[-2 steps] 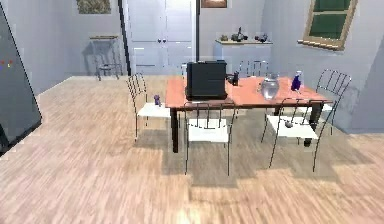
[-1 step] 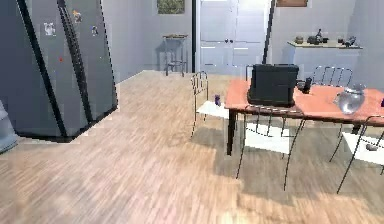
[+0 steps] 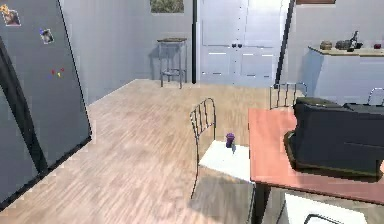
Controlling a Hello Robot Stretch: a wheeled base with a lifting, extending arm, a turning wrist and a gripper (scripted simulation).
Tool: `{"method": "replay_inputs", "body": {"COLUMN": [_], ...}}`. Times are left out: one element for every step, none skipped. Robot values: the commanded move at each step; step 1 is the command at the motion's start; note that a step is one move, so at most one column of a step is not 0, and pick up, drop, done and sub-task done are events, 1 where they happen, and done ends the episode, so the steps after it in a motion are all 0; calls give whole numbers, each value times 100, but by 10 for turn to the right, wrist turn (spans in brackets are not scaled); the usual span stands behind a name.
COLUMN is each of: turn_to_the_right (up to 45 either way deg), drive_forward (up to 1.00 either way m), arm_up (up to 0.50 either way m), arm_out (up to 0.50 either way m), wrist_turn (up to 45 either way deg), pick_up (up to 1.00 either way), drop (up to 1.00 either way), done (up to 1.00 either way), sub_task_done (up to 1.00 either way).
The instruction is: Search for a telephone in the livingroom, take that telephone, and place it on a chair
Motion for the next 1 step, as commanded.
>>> {"method": "replay_inputs", "body": {"turn_to_the_right": [0], "drive_forward": [100], "arm_up": [0], "arm_out": [0], "wrist_turn": [0], "pick_up": [0], "drop": [0], "done": [0], "sub_task_done": [0]}}
